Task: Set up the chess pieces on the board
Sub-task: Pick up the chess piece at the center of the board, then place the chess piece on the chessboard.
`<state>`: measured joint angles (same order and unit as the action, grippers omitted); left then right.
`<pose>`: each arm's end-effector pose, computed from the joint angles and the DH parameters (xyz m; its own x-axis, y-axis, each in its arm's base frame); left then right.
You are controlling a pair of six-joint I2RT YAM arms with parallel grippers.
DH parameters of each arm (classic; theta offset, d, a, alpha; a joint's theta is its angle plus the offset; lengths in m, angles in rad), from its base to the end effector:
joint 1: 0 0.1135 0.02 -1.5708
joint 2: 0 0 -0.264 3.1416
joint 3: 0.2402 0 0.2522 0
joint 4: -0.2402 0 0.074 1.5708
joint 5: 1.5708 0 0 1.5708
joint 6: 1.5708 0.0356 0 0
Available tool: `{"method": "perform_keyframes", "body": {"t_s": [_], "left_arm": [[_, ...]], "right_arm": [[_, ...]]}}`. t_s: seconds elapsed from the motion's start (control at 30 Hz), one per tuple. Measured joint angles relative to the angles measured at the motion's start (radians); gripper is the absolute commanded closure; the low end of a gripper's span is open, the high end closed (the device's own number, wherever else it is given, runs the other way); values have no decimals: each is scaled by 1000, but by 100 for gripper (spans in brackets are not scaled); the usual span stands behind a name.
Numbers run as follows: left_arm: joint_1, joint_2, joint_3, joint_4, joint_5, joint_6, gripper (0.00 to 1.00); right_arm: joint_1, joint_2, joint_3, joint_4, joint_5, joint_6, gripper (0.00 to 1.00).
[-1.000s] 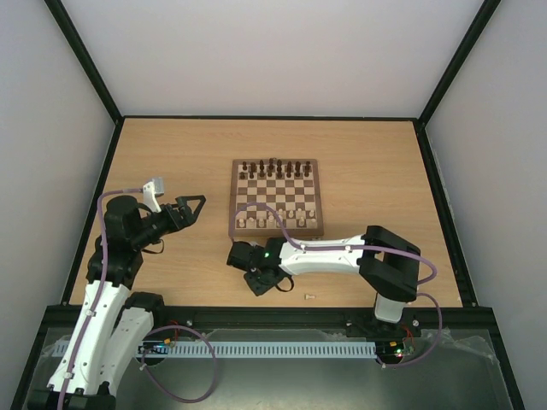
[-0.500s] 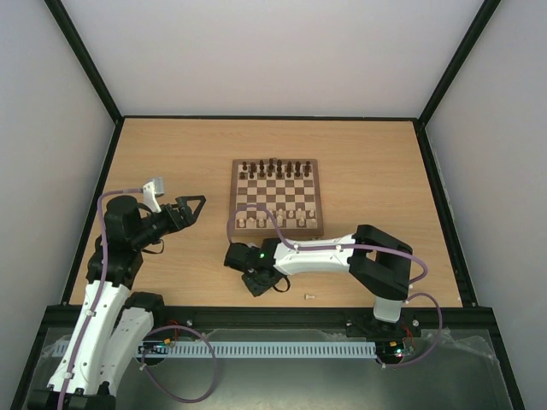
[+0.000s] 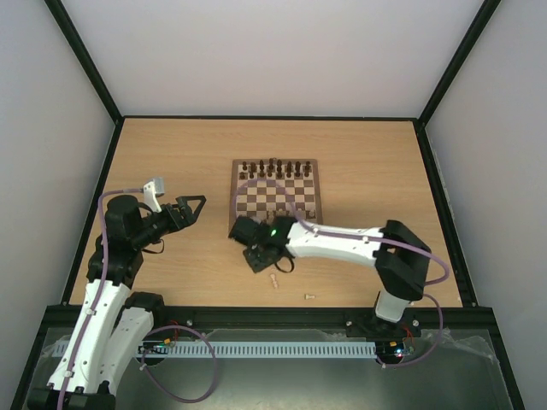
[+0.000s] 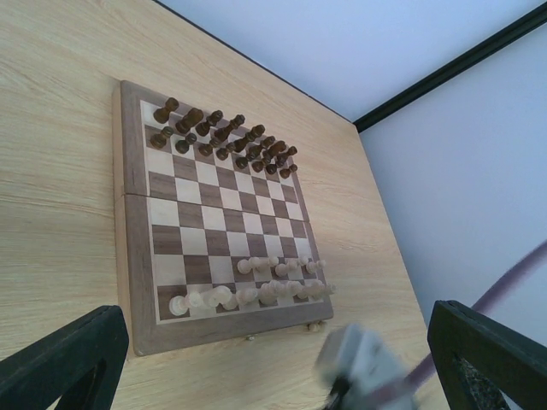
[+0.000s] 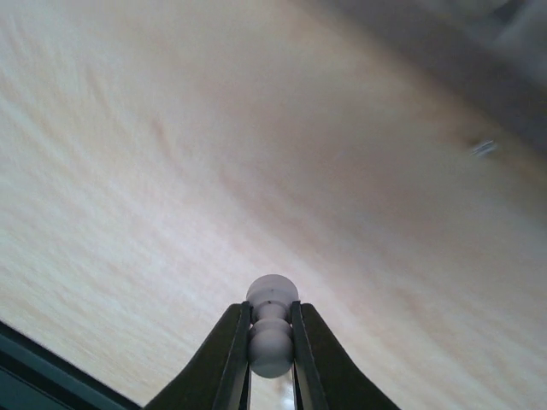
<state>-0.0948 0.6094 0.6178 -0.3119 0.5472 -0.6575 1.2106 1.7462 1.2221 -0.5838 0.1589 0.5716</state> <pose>0.1452 -0.0324 0.2955 -0.5870 -0.4684 -0.6603 0.2734 0.6530 -0.7063 0.1311 0.3320 0.2051 -0.7517 -0.4802 -0.4522 -0.5856 0.8013 0.1225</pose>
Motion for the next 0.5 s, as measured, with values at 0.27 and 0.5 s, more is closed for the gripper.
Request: {"method": "perform_keyframes", "body": {"t_s": [0.27,0.5], "left_arm": [[0,12,0,4,-1,0,1],[0,20,0,5,-3,1,1]], "right_arm": [[-249,-56,221,-81,31,-135,87],[-361,114,423,-125,15,-235,87]]}}
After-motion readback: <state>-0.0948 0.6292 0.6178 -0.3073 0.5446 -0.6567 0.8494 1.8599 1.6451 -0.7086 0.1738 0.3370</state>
